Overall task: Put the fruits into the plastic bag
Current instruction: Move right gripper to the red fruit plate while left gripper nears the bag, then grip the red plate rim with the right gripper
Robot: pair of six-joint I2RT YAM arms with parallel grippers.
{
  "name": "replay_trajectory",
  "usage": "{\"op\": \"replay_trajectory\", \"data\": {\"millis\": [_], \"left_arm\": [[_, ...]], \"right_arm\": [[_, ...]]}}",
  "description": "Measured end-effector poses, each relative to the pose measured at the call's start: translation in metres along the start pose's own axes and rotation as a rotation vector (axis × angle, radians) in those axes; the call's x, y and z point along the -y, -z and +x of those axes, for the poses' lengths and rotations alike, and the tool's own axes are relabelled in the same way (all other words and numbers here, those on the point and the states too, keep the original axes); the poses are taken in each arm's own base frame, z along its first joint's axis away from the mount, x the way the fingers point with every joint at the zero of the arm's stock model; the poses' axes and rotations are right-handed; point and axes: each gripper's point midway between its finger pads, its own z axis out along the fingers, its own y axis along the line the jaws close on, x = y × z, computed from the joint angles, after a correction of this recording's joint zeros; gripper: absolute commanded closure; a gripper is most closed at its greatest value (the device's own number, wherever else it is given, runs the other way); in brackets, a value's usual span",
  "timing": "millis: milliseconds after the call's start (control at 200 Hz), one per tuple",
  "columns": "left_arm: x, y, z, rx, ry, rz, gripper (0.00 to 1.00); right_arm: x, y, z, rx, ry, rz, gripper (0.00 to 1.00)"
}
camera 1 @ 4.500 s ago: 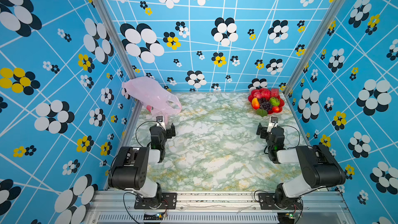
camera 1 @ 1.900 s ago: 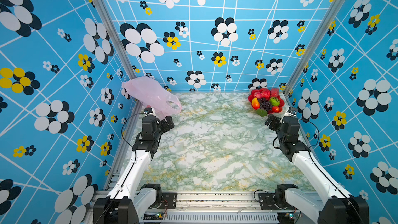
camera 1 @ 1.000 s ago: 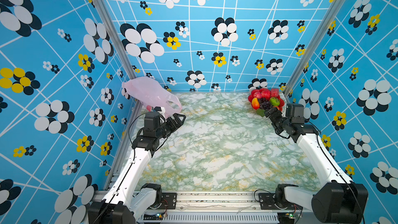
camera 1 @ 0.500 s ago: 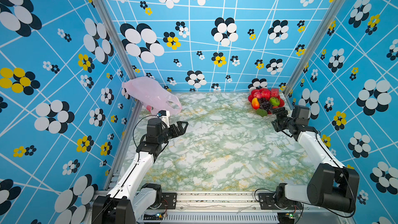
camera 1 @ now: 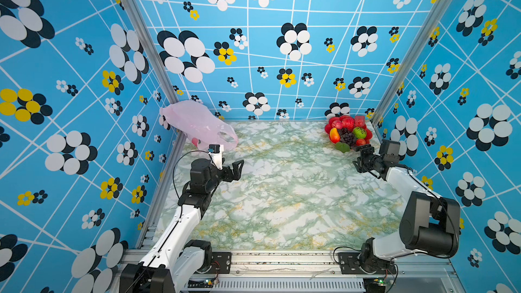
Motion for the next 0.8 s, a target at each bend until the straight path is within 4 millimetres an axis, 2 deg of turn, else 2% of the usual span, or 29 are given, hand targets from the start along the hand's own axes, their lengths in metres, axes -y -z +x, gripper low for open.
{"op": "replay_trajectory", "data": {"millis": [145, 300, 630, 800], "left_arm": [[0.005, -0.008, -0.01, -0.015, -0.038, 0.033, 0.01], [0.012, -0.022, -0.027, -0.019, -0.07, 0.083, 0.01], [0.013, -0.025, -0.007, -0.054, -0.077, 0.11, 0.01], [0.013, -0.025, -0.006, -0.054, -0.094, 0.111, 0.01]], "right_arm": [[0.017, -0.009, -0.01, 0.011, -0.009, 0.043, 0.37], [0.017, -0.021, -0.024, 0.029, 0.014, 0.068, 0.45], [-0.005, -0.043, -0.057, 0.077, 0.091, 0.081, 0.54], [-0.004, -0.06, -0.065, 0.068, 0.086, 0.097, 0.58]]}}
